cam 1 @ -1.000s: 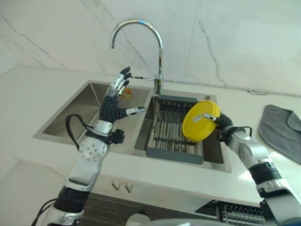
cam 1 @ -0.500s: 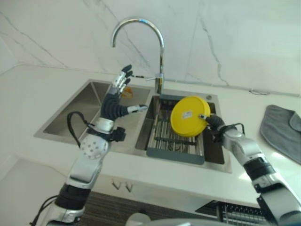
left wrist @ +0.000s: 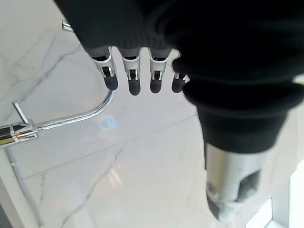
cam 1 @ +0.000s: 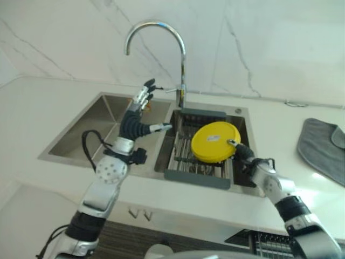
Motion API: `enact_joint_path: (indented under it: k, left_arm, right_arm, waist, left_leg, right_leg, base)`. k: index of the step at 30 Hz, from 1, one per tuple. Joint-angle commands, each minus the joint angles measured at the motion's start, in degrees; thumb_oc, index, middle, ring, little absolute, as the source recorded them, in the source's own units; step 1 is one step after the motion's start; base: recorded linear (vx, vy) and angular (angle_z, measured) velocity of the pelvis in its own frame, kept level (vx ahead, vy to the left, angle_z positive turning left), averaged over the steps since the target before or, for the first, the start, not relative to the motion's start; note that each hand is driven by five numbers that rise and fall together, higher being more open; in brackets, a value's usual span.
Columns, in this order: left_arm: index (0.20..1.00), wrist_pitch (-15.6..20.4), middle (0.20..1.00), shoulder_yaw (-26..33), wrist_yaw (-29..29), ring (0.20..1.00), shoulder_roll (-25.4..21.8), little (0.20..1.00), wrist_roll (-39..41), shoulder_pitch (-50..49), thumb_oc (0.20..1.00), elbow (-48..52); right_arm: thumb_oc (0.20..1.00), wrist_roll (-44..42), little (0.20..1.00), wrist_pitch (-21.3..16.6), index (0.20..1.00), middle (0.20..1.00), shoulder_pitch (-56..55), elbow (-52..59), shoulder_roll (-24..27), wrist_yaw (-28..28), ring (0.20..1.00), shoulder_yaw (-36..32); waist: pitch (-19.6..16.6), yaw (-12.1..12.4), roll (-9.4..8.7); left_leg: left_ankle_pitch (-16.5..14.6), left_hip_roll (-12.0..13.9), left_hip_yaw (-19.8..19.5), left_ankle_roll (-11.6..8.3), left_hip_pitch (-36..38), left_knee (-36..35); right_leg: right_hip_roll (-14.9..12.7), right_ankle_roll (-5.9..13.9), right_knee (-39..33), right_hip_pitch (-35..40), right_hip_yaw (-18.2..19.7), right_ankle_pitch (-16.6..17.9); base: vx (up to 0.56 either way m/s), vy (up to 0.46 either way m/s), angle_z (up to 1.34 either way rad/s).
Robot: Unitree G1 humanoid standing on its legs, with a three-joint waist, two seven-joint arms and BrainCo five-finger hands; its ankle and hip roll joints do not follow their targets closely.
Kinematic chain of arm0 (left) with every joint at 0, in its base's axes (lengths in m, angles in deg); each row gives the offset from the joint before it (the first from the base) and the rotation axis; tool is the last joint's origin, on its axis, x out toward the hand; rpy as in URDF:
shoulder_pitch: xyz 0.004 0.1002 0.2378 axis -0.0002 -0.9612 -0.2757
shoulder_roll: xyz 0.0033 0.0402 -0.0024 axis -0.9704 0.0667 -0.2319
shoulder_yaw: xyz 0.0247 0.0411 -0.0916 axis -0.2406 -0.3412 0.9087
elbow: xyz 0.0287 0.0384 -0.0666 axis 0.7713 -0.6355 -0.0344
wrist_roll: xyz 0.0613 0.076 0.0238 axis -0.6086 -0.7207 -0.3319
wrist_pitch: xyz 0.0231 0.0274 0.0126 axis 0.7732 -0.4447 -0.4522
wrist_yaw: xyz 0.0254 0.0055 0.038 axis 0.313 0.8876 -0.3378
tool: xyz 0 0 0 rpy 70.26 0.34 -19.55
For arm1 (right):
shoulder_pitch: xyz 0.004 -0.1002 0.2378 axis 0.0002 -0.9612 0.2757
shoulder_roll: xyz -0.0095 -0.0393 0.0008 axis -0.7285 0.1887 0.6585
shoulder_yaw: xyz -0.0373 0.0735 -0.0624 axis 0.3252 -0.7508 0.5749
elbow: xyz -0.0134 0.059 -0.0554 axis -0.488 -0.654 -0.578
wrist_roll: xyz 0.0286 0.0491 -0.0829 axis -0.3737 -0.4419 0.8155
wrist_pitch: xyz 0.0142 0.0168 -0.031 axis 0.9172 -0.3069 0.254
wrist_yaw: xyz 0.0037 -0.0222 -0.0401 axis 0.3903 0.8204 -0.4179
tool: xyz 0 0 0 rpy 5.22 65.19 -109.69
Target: Place the dishes in the dishwasher.
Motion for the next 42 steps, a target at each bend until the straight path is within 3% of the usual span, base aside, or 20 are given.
enact_joint_path:
  k: [1,11,24,32,35,38,40,42]
  left_arm:
    - [1.000,3.70,1.000,0.42,0.00,1.000,-1.30,1.000,0.57,0.84,1.000,1.51]
    - [1.000,4.16,1.000,1.46,-0.05,1.000,-1.57,1.000,-0.66,-0.65,1.000,2.29]
    - [1.000,4.92,1.000,4.31,0.66,1.000,-1.45,1.000,-2.61,-3.56,1.000,3.20]
    - [1.000,6.56,1.000,7.87,0.40,1.000,-0.96,1.000,-3.64,-7.98,1.000,5.49]
    - [1.000,9.34,1.000,8.55,-0.12,1.000,-0.49,1.000,-2.82,-9.01,1.000,6.03]
    - [1.000,11.02,1.000,8.15,-1.61,1.000,0.01,1.000,-3.73,-9.00,1.000,6.31]
    - [1.000,11.98,1.000,8.00,-2.99,1.000,0.36,1.000,-4.49,-9.03,1.000,6.24]
    - [1.000,12.66,1.000,7.65,-3.80,1.000,0.45,1.000,-4.55,-8.42,1.000,5.54]
  right_arm:
    - [0.200,-6.33,0.200,-7.20,0.200,0.200,3.71,5.11,-2.76,1.05,0.200,-1.60]
    - [0.200,-8.20,0.200,-12.78,0.200,0.200,-0.72,14.42,-3.82,2.35,0.200,-4.49]
    - [0.200,-8.97,0.200,-16.31,0.200,0.200,-6.15,24.45,-4.08,-0.28,0.200,-7.96]
    - [0.200,-8.44,0.200,-16.58,0.200,0.200,-9.48,35.80,-2.90,-2.22,0.200,-10.98]
    - [0.200,-8.76,0.200,-16.98,0.200,0.200,-10.05,37.60,-2.34,-3.65,0.200,-11.60]
    - [0.200,-9.56,0.200,-18.03,0.200,0.200,-9.61,37.90,-1.30,-5.20,0.200,-11.61]
    - [0.200,-10.03,0.200,-18.89,0.200,0.200,-9.29,38.24,-0.89,-5.94,0.200,-11.21]
    - [0.200,-11.50,0.200,-18.61,0.200,0.200,-9.16,38.90,-0.94,-5.71,0.200,-11.04]
  waist:
    - [-1.51,1.54,-1.39]
    - [-1.81,-0.27,-0.74]
    - [-1.86,-2.51,-0.31]
    - [-0.93,-3.08,1.02]
    - [0.25,-3.17,0.77]
    - [2.16,-3.14,-1.27]
    - [3.16,-3.49,-2.09]
    - [3.14,-4.51,-1.93]
  left_leg:
    - [-7.83,1.56,7.22,-0.63,3.76,0.48]
    - [-7.70,1.93,8.18,-0.51,3.77,0.48]
    - [-7.10,3.52,9.34,-1.29,3.82,0.48]
    - [-4.18,5.46,10.25,-3.15,1.12,0.48]
    - [-4.02,4.23,10.24,-3.16,0.45,2.65]
    - [-6.28,1.26,7.69,-2.32,-4.69,18.63]
    - [-8.75,-1.41,5.18,-0.44,-5.74,24.41]
    - [-12.71,-2.79,5.60,0.81,-1.84,19.26]
  right_leg:
    - [-2.24,1.57,0.04,1.13,0.13,-5.54]
    - [-1.84,1.27,0.04,0.64,1.02,-5.58]
    - [-0.10,0.15,0.04,-0.16,2.27,-5.99]
    - [1.43,-0.65,0.04,-2.56,3.18,-5.88]
    - [0.89,-0.50,0.04,-3.93,3.49,-5.14]
    - [-0.82,-0.98,0.04,-5.05,3.92,-3.12]
    - [-1.10,-1.16,0.04,-5.61,5.34,-1.68]
    - [-1.46,-0.26,0.04,-6.88,6.42,-0.15]
  base:
    - [0.01,-0.042,0.00]
    - [-0.01,-0.060,-0.01]
    - [-0.02,-0.116,-0.06]
    - [-0.06,-0.117,-0.01]
    - [-0.23,0.012,0.02]
    - [-0.30,0.084,-0.05]
    - [-0.31,0.295,-0.19]
    - [-0.23,0.387,-0.40]
